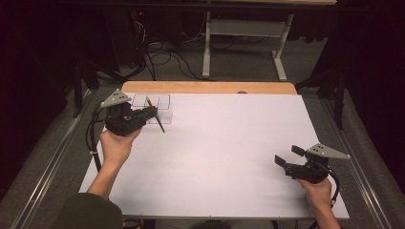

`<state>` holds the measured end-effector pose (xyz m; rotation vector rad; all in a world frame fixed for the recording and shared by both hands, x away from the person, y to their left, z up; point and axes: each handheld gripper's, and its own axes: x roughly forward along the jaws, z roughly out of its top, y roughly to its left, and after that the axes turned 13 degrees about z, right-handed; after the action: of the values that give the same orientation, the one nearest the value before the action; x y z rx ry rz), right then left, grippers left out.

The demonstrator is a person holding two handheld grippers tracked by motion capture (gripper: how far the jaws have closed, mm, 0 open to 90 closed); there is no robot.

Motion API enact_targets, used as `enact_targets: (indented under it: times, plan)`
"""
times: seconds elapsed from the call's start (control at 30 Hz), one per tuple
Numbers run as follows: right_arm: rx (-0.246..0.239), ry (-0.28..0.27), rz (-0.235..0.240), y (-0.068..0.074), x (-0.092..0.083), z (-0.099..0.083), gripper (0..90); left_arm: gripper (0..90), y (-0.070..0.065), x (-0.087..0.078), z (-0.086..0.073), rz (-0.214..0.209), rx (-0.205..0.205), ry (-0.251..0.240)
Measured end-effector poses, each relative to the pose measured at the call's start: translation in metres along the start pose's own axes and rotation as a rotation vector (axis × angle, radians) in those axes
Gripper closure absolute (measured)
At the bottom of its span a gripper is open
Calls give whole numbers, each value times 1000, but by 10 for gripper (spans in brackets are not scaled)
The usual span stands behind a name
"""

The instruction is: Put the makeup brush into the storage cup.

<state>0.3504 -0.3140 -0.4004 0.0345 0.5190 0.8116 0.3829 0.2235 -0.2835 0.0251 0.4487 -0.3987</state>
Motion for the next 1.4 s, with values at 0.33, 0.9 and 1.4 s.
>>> enact_targets:
  times: [0.33, 0.9, 1.4]
  plan:
    - [2, 4, 1, 0, 0, 0, 164, 828, 5, 14, 9, 27, -19, 8]
    - [-2, 10, 3, 0, 2, 0, 164, 828, 12, 32, 21, 82, -22, 27]
    - [1, 19, 3, 1, 3, 0, 164, 828, 14, 46, 29, 120, 4, 49]
